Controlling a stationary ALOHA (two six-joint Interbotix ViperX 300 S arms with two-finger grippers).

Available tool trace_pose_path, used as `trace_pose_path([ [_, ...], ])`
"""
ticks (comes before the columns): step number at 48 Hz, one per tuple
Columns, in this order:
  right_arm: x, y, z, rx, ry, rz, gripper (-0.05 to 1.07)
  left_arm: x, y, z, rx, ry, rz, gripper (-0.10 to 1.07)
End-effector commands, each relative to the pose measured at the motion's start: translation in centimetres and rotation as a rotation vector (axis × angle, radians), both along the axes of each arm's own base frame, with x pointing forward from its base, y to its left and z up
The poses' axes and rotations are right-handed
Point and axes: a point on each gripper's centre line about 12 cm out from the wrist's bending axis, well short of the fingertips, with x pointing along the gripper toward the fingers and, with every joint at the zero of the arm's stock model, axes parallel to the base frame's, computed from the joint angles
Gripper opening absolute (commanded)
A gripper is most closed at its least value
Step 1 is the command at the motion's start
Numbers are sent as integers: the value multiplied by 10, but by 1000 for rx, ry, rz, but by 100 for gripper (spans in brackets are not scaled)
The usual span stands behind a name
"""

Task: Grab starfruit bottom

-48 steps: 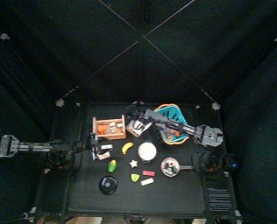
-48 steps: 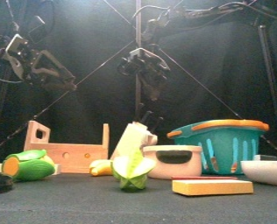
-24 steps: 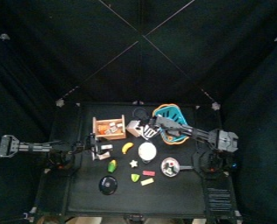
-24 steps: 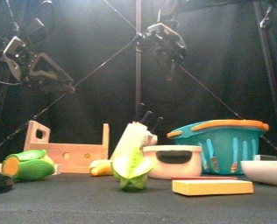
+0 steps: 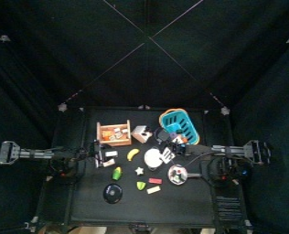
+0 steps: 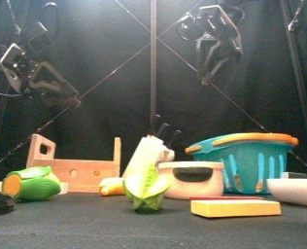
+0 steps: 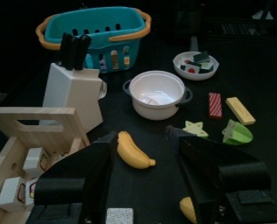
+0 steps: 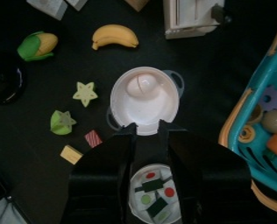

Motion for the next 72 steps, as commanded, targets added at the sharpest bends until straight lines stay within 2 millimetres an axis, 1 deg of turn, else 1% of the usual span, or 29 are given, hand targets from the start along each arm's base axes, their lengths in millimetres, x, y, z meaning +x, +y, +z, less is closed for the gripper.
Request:
trace_pose_path([
  [1,-3,7,2,-15,-89,49,69,2,-2,3,15,-8,-16,85],
  [7,-8,18,-13,-55,-170,136,69,2,-6,2,20,-6,-39,85],
  [17,-23,30,-38,-99,-277,260,69,8,-29,7,16,-18,-138,85],
  [21,-33,35,-48,-126,-292,313,69,13,-37,10,8,-23,-168,86],
  [24,-40,39,-55,-145,-301,353,69,19,-40,11,-2,-18,-177,86],
  [28,-48,42,-59,-171,-319,398,69,27,-43,9,-13,-1,-177,86],
  [35,-56,45,-62,-199,-357,451,69,47,-43,9,-39,22,-160,86],
  [42,-62,46,-74,-238,-338,504,69,68,-44,11,-70,41,-142,86],
  [45,-62,44,-73,-254,-334,507,69,75,-45,8,-76,59,-139,86],
  [52,-60,40,-60,-275,-373,495,69,96,-47,-2,-81,102,-132,88],
  [58,-60,38,-56,-276,-399,485,68,111,-49,-11,-85,148,-134,93],
  [65,-60,39,-59,-270,-409,497,68,126,-51,-27,-93,225,-142,100],
  [72,-60,39,-65,-263,-393,498,68,140,-54,-42,-103,301,-151,101],
])
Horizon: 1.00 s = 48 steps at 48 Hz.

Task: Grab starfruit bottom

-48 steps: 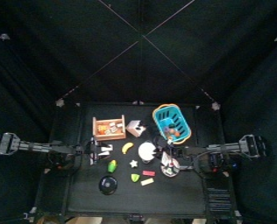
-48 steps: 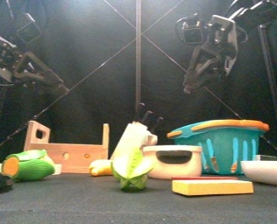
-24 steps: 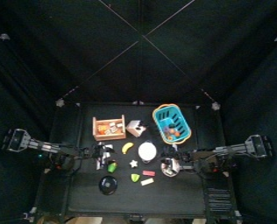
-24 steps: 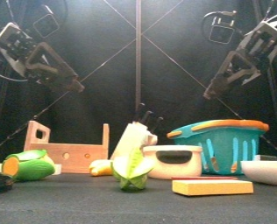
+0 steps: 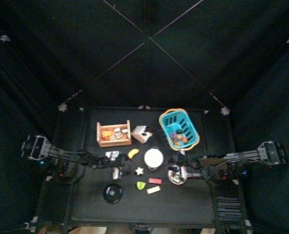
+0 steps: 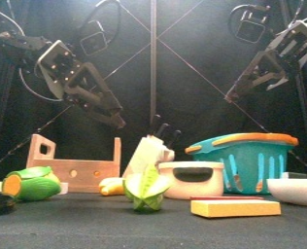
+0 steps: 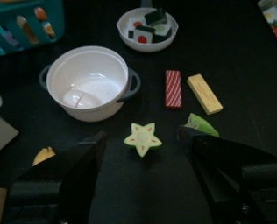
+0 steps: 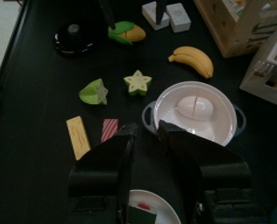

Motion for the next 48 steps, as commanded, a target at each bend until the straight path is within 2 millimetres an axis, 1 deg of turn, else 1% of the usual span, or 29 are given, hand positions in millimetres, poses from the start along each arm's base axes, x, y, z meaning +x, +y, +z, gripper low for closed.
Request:
trace_pose_path([
  [1,1,0,2,5,-12,2,68,15,-2,0,-4,13,-6,101],
  [8,1,0,-4,10,7,-1,68,34,-6,-14,-11,82,-21,101],
  [11,0,0,-5,14,10,-3,68,39,-7,-17,-14,102,-24,101],
  [20,0,0,-6,19,13,-6,68,47,-7,-30,-1,125,-31,101],
  [27,0,0,-7,19,16,-6,68,49,-2,-37,11,140,-28,101],
  [40,0,0,-11,31,30,-13,68,52,6,-39,40,120,-27,101],
  [48,-1,0,-13,35,39,-15,68,53,6,-32,45,100,-31,101],
])
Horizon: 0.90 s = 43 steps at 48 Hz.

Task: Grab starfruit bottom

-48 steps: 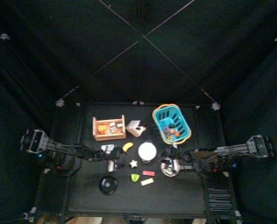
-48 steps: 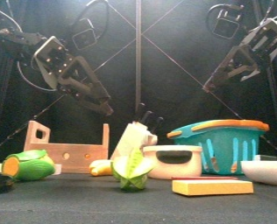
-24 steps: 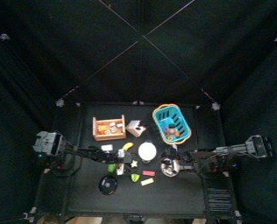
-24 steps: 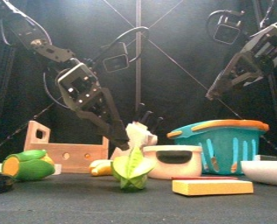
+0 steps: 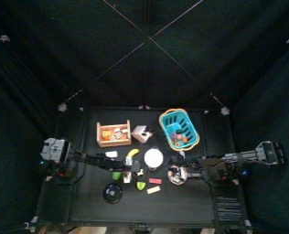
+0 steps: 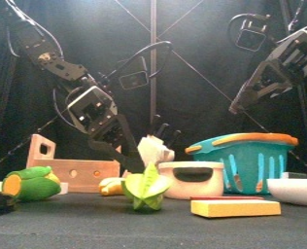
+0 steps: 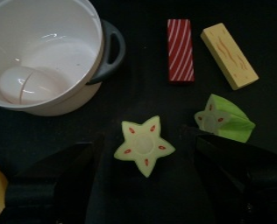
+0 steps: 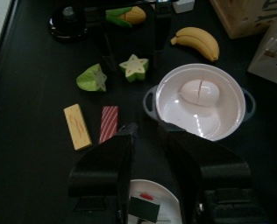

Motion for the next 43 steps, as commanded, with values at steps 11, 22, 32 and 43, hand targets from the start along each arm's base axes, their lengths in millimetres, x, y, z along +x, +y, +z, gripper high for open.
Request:
trace_pose_path([
  [11,2,0,5,5,-20,1,68,8,0,4,1,-15,-1,101],
  [22,2,0,5,5,-20,1,68,10,1,-2,2,-3,1,101],
  [32,2,0,5,5,-20,1,68,8,2,-5,1,22,-1,94],
  [43,2,0,5,5,-18,1,68,9,2,-5,-1,22,0,76],
])
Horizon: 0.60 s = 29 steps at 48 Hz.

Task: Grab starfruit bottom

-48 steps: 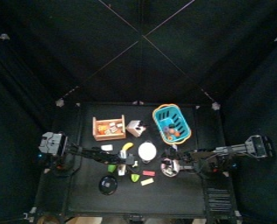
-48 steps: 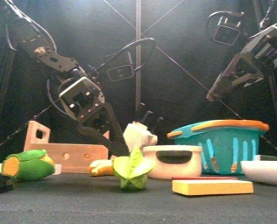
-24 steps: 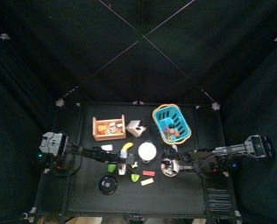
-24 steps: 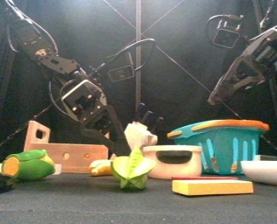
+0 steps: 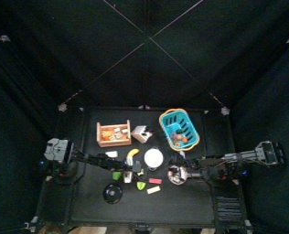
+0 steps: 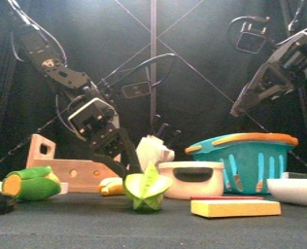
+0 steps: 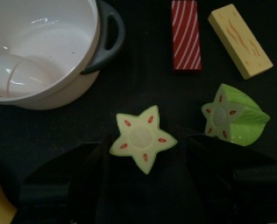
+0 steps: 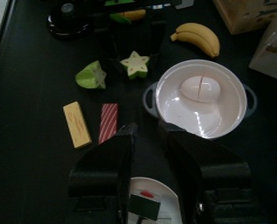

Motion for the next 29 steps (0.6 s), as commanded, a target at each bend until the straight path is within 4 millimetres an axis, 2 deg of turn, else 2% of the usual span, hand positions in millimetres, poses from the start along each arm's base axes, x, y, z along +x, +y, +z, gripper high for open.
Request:
trace_pose_path([
  [1,2,0,5,5,-18,1,68,8,1,12,0,-41,3,75],
  [7,2,0,5,5,-20,1,68,8,1,24,0,-69,0,70],
  [14,1,0,4,5,-17,1,68,4,-3,49,-3,-129,-9,70],
  [29,2,0,3,12,-15,-4,68,-2,-3,45,-2,-113,-10,70],
])
